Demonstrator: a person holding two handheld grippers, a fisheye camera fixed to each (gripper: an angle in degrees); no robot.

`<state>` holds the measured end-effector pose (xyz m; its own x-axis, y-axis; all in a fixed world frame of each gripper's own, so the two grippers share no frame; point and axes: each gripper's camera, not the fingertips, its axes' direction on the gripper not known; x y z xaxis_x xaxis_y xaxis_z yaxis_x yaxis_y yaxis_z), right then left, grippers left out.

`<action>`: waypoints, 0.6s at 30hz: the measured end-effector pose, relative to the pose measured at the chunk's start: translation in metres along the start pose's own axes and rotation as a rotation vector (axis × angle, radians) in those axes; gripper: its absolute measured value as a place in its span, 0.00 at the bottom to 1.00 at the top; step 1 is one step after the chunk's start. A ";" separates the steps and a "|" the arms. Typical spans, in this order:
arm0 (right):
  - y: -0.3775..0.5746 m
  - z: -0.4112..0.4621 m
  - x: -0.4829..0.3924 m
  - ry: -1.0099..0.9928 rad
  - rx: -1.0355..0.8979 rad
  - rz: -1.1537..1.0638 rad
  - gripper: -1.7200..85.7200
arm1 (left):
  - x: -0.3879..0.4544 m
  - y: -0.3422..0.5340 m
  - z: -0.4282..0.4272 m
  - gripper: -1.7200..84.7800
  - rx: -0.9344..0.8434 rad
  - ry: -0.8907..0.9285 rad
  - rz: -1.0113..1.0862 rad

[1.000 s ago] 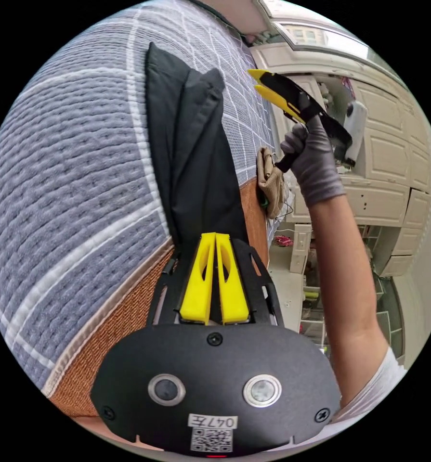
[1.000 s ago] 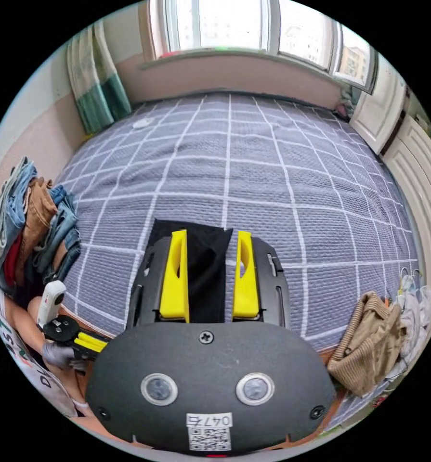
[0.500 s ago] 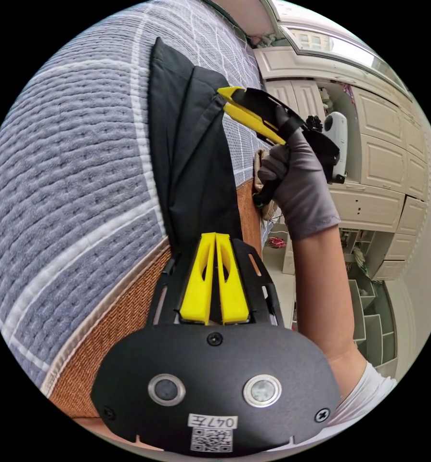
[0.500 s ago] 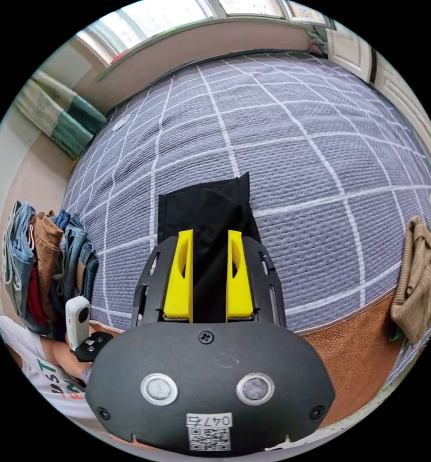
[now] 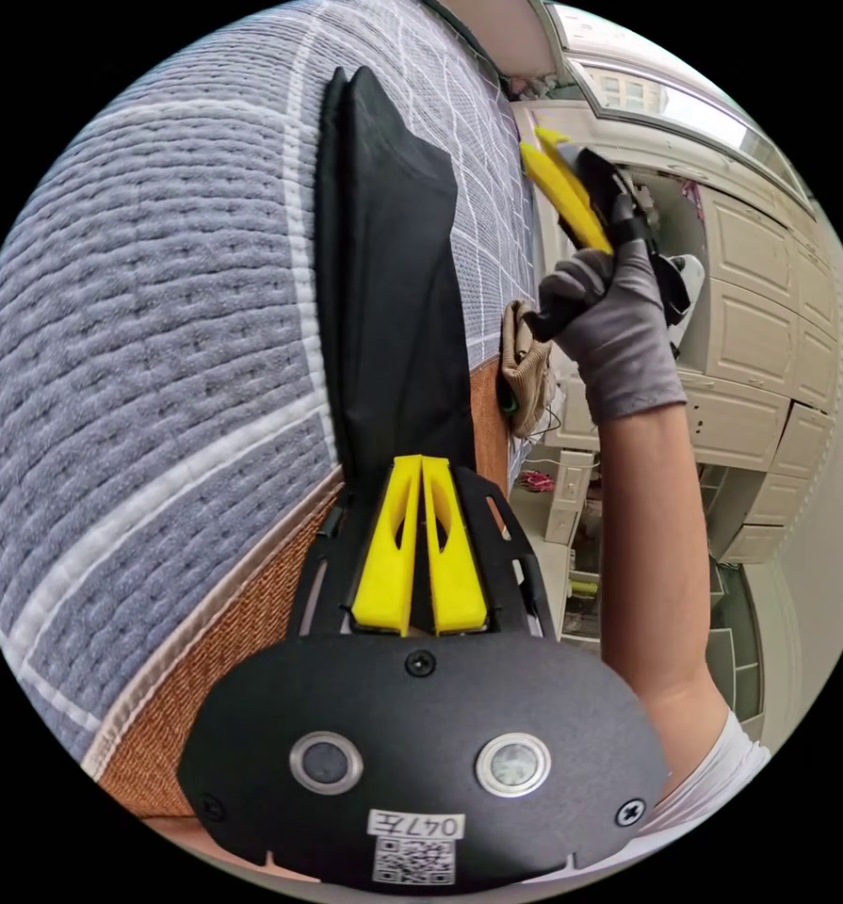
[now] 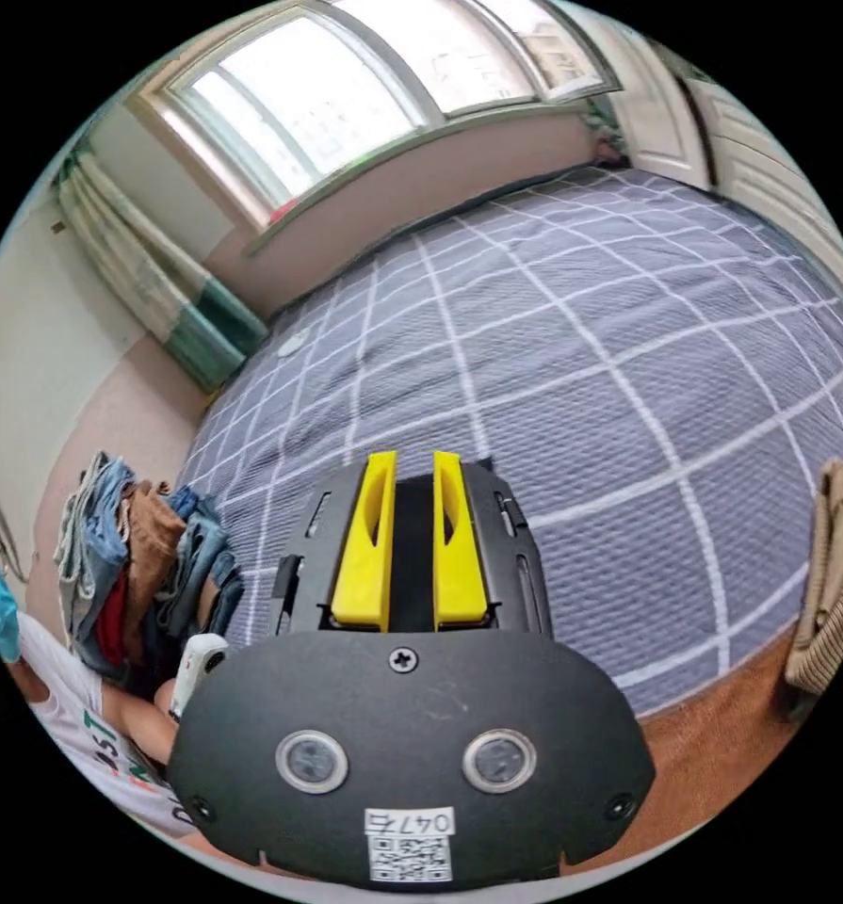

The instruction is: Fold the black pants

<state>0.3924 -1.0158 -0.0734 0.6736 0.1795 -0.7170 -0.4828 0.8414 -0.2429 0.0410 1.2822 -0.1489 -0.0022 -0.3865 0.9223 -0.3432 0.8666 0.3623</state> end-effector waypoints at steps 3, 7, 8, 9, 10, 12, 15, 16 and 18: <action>0.002 0.016 0.023 0.196 -0.139 0.026 0.06 | 0.031 -0.011 0.002 0.01 -0.002 0.000 -0.002; 0.019 0.049 0.022 0.306 -0.271 -0.051 0.07 | 0.081 -0.032 -0.002 0.01 0.011 0.003 -0.007; 0.021 0.054 0.020 0.303 -0.275 -0.068 0.07 | 0.088 -0.035 -0.003 0.01 0.013 0.002 -0.007; 0.025 0.066 0.014 0.307 -0.288 -0.098 0.07 | 0.105 -0.043 -0.004 0.01 0.016 -0.001 -0.008; 0.027 0.079 0.006 0.320 -0.302 -0.126 0.07 | 0.122 -0.051 -0.005 0.01 0.017 -0.005 -0.009; 0.026 0.099 -0.006 0.371 -0.314 -0.160 0.08 | 0.149 -0.065 -0.005 0.01 0.013 -0.006 -0.010; 0.018 0.138 -0.021 0.505 -0.404 -0.179 0.08 | 0.196 -0.091 -0.008 0.01 0.008 -0.009 -0.013; 0.014 0.146 -0.028 0.545 -0.419 -0.196 0.09 | 0.217 -0.103 -0.010 0.01 0.009 -0.009 -0.015; 0.009 0.154 -0.035 0.605 -0.458 -0.217 0.09 | 0.249 -0.122 -0.015 0.01 0.014 -0.008 -0.020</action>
<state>0.4510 -0.9362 0.0502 0.4209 -0.3838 -0.8219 -0.6465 0.5087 -0.5686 0.0959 1.0853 0.0386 -0.0032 -0.4062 0.9138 -0.3563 0.8543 0.3785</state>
